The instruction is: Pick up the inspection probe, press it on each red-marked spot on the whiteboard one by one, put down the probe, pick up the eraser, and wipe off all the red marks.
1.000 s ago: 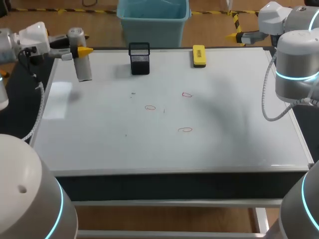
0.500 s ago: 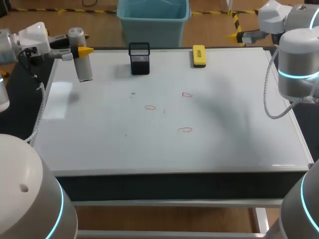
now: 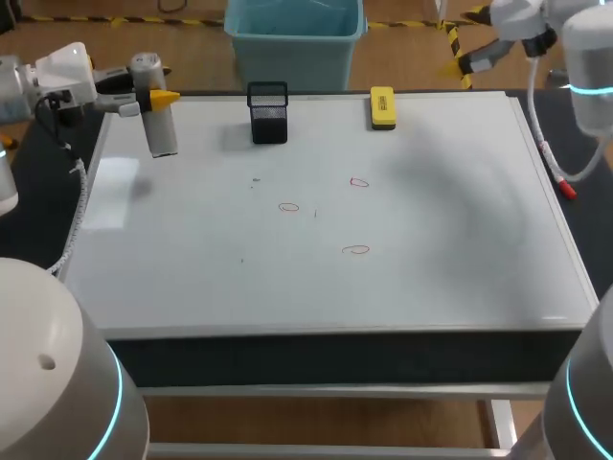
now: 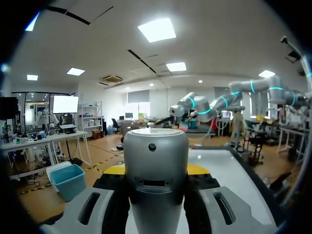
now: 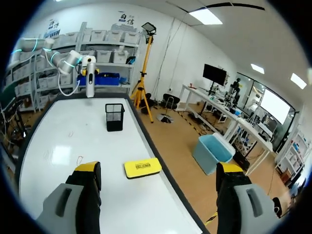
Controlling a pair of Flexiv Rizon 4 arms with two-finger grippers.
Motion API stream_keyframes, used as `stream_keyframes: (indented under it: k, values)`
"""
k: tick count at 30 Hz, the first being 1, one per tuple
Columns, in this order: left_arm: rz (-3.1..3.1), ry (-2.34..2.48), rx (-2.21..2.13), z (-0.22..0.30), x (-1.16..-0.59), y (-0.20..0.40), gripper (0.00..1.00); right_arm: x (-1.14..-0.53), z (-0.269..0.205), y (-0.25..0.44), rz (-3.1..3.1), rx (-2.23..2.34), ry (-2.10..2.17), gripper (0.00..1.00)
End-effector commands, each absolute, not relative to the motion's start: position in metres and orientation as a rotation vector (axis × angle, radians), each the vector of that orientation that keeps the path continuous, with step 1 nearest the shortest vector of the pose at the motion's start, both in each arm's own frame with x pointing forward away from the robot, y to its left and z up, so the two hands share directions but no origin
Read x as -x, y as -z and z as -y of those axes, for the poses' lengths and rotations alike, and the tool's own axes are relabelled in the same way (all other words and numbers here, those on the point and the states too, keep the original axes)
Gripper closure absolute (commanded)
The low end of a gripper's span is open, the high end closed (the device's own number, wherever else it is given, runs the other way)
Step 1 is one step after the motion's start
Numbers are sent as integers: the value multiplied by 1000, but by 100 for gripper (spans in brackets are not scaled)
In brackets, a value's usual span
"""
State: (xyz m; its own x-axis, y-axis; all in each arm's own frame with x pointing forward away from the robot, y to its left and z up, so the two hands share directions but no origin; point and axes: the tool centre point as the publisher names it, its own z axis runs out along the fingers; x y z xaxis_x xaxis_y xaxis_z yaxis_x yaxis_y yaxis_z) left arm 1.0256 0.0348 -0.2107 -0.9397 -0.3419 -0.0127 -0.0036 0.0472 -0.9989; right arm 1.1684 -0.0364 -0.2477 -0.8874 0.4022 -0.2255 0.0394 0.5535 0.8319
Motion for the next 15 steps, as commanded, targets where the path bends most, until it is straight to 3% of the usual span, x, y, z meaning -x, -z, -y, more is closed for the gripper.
stream_keyframes:
  k: [1,15]
  values:
    - [-2074,1978,354,-34,-1025,210,100,-1201,25,262,-2890,91,-1184,0]
    - [-2074,1978,354,-34,-1025,210,100,-1196,-34,296,-3127,638,-677,0]
